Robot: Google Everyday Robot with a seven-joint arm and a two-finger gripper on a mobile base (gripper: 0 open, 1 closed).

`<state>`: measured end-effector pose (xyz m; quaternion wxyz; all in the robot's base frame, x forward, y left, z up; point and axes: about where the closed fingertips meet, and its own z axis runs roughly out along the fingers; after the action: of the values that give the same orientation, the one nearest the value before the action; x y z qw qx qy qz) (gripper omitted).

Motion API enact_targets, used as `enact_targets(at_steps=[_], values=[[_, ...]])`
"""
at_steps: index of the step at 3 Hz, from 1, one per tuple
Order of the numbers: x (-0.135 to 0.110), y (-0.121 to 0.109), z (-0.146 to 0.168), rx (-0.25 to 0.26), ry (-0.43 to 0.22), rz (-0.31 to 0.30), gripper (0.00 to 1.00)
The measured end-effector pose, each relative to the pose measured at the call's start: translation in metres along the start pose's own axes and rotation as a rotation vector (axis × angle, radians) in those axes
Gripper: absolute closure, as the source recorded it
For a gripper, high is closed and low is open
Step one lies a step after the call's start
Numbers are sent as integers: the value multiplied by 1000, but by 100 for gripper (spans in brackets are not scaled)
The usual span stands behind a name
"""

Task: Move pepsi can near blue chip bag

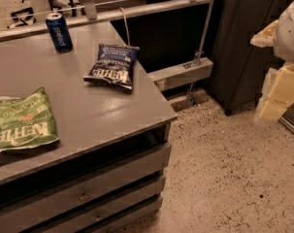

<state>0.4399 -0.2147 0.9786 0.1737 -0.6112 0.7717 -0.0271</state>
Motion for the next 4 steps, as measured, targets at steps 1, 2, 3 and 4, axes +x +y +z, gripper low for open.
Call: enact_targets(at_steps=[1,2,3,4], values=[[-33,-18,7,16,-127,-58,0],[-96,-49,6,53,-304,-123,0],[-166,-83,-5,105,-497,-161,0],[-228,-117,-8,120,-690,-108,0]])
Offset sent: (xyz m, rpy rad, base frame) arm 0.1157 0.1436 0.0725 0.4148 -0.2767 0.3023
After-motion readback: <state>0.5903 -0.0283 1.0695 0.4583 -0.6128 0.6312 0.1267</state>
